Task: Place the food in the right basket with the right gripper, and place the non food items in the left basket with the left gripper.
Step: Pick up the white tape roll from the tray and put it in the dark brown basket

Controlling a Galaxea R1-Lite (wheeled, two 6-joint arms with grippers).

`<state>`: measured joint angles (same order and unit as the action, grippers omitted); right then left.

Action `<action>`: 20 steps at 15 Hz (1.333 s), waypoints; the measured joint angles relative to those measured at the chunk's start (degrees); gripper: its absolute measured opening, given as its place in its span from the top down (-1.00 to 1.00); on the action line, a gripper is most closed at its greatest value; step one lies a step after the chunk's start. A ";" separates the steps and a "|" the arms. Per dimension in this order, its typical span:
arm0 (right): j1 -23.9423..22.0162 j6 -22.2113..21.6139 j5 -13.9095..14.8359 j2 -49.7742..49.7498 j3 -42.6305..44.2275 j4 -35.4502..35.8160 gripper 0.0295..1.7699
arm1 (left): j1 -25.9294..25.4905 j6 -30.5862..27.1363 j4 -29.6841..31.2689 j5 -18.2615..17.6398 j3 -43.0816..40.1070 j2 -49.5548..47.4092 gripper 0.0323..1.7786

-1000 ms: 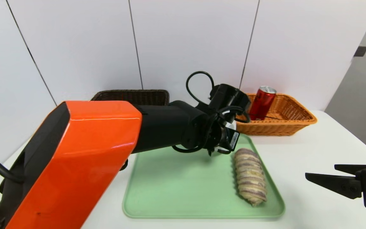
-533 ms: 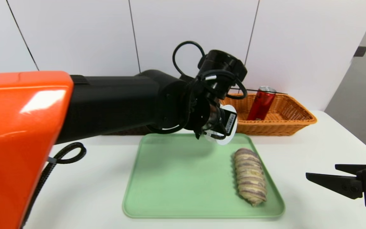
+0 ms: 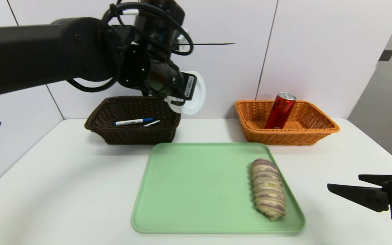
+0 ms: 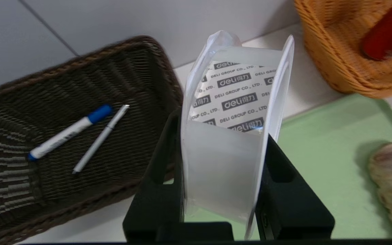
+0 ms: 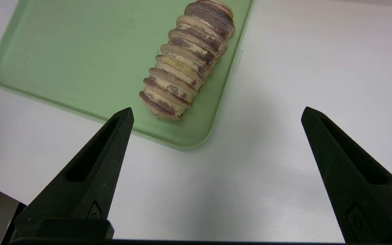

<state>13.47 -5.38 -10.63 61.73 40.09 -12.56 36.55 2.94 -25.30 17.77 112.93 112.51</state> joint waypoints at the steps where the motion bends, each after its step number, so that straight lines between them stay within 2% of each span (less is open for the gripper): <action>1: 0.00 0.04 0.00 0.00 -0.07 -0.04 -0.92 | -2.45 -0.74 0.02 -0.39 0.00 -0.51 0.40; 5: 0.00 0.20 0.00 0.00 -0.07 -0.04 -0.92 | -11.06 -2.12 0.24 -1.73 0.00 -0.57 0.40; 9: 0.04 0.17 0.05 0.00 -0.16 -0.04 -0.92 | -16.24 -2.17 0.41 -1.66 0.00 2.82 0.40; 16: 0.04 0.01 0.13 -0.35 -0.60 -0.01 -0.92 | -17.57 -2.08 7.78 -1.71 0.02 11.31 0.40; 20: -0.05 -0.07 0.24 -0.62 -1.16 -0.06 -0.92 | -17.42 -2.00 8.66 -1.82 0.24 14.47 0.40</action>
<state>13.42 -5.45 -10.39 61.11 38.94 -12.62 19.13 0.94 -16.64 15.96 113.18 126.98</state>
